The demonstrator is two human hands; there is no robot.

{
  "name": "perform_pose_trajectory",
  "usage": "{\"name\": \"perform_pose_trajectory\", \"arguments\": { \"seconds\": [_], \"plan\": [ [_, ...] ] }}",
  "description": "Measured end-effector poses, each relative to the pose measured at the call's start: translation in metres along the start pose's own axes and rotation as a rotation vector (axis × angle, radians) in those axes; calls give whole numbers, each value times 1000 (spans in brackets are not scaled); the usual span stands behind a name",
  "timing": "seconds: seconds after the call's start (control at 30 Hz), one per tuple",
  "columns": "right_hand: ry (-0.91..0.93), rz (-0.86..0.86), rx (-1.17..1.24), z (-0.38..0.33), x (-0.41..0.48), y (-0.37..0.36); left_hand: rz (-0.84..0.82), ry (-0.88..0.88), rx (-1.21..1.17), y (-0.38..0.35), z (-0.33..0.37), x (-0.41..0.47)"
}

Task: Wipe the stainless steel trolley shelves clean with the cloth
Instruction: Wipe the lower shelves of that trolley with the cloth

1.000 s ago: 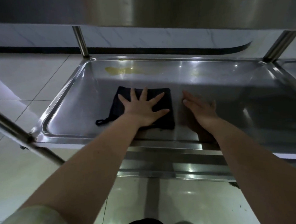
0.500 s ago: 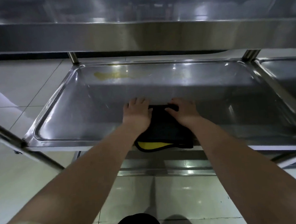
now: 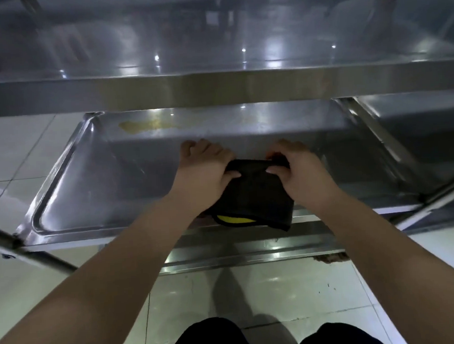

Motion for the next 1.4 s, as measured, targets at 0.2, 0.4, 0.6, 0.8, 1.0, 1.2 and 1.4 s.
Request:
{"name": "perform_pose_trajectory", "arguments": {
  "seconds": [0.2, 0.4, 0.6, 0.8, 1.0, 1.2, 1.4],
  "plan": [
    [111, 123, -113, 18, -92, 55, 180, -157, -104, 21, 93, -35],
    [35, 53, -107, 89, -178, 28, -20, -272, -250, -61, 165, -70],
    [-117, 10, 33, 159, -230, -46, -408, -143, -373, -165, 198, -85],
    [-107, 41, 43, 215, -230, -90, -342, -36, -695, -241, 197, -81],
    [-271, 83, -96, 283, -158, -102, -261, 155, -622, -286, 191, -5],
    [-578, -405, -205, 320, -126, -192, -384, 396, -440, -355, 171, -7],
    [-430, -452, -423, 329, -154, -240, -434, 378, -113, -405, 119, -16]
  ]
}}
Point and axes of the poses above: each hand's wrist, its own x-axis towards the middle knuckle, its own y-axis out of the back of the hand, z = x × y, the point moved 3 cm from there along x, towards the middle knuckle, and after that the axes turned 4 degrees about -z, right-handed, at the moved point
